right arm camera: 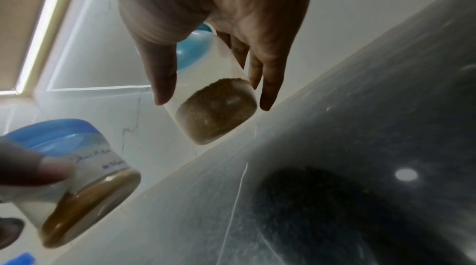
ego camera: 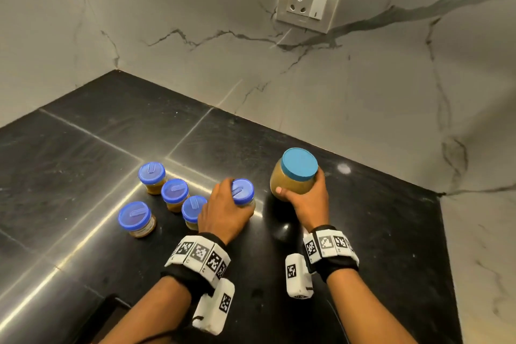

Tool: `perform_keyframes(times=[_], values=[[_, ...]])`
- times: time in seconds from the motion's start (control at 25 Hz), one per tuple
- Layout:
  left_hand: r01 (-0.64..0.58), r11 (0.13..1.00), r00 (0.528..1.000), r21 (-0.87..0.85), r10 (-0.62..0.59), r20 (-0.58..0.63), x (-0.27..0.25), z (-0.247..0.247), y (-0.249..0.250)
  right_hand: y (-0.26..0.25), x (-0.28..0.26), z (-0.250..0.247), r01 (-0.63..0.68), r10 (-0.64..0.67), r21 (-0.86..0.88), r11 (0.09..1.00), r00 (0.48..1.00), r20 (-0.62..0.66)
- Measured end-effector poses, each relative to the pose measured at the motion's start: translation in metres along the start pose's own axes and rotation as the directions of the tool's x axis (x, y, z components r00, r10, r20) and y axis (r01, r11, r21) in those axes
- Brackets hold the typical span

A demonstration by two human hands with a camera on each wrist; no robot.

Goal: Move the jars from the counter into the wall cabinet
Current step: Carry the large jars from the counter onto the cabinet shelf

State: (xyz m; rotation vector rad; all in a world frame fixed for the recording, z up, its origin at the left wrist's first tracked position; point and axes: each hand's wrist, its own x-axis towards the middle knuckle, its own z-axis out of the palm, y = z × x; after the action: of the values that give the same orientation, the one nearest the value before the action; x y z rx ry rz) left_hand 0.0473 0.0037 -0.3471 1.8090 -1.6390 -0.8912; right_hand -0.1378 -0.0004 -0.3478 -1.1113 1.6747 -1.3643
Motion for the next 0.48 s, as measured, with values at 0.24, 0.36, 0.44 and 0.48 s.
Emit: perform_keyframes(times=[0.24,0.36,0.44,0.48], values=[[-0.249,0.942,0.968,-0.225,0.252,-0.017,-0.037,-0.036,0.02,-0.037,-0.074,-0.025,0.148,-0.142,0.05,0.988,0.985,-0.096],[-0.358,0.875,0.931,-0.326,0.362,-0.051,-0.049,-0.058,0.039,-0.069,-0.099,-0.036,0.279,-0.27,0.033,0.96,0.946,-0.178],[-0.422,0.83,0.903,-0.364,0.419,-0.094,-0.053,-0.073,0.055,-0.092,-0.109,-0.041,0.365,-0.355,0.009,0.931,0.909,-0.221],[-0.46,0.802,0.884,-0.381,0.453,-0.114,-0.056,-0.081,0.064,-0.104,-0.115,-0.045,0.403,-0.392,-0.002,0.915,0.888,-0.238]])
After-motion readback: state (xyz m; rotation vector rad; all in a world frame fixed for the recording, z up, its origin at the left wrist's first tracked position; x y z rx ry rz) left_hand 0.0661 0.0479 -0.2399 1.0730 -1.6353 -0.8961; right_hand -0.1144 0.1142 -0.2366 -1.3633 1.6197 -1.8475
